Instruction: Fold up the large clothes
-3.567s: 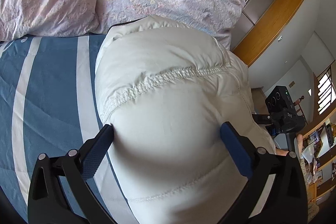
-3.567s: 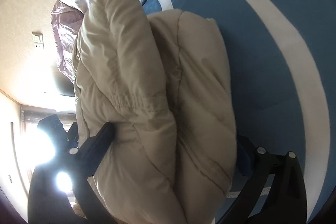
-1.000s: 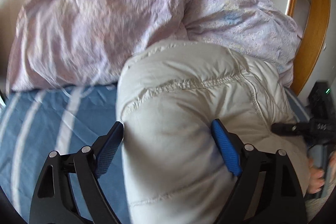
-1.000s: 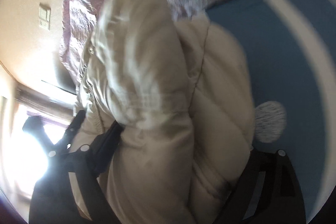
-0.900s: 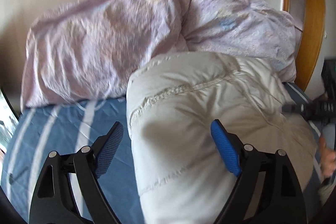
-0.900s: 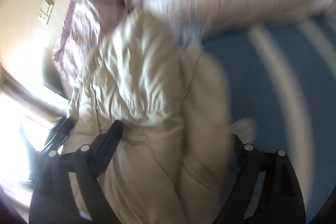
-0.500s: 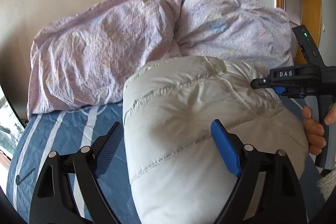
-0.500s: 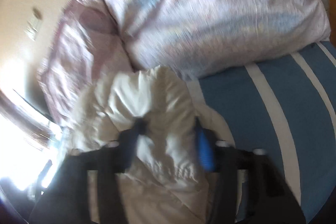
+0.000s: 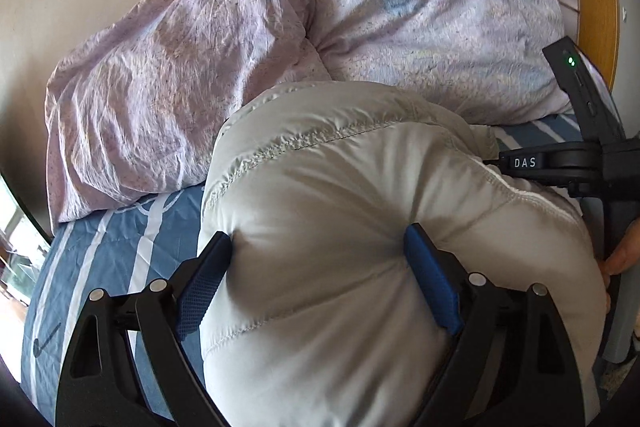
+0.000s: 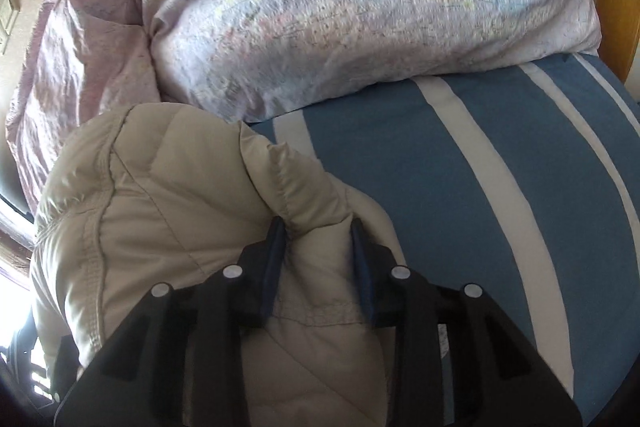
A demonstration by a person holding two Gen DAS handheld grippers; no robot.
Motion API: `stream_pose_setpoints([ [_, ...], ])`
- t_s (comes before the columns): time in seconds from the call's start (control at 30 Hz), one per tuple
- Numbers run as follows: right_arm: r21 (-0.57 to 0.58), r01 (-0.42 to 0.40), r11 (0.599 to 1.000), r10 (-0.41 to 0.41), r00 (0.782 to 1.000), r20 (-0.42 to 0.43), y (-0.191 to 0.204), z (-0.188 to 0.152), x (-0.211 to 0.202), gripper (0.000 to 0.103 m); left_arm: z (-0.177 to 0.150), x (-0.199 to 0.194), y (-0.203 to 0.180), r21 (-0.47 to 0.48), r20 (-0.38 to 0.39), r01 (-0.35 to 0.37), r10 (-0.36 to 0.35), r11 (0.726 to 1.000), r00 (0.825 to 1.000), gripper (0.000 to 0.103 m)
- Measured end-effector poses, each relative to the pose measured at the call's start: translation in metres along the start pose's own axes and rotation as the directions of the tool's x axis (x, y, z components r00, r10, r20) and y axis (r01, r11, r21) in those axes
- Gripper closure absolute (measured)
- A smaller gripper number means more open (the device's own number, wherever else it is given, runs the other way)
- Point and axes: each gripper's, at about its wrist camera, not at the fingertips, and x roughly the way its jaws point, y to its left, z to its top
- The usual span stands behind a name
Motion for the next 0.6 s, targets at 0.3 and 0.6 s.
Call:
stream_pose_setpoints([
  [0.3,-0.130,-0.107,0.986,0.127,0.980,0.154,0.016,-0.040,-0.092,0.059,-0.001,0.002,-0.001,0.035,-0.041,-0.014,0.015,0.999,0.999,0.015],
  [0.6,-0.227,-0.006,0.974,0.031,0.994,0.107,0.018,-0.079,-0.062,0.053,-0.003,0.004,-0.005,0.031,-0.033,-0.027,0.028,0.999,0.999,0.015],
])
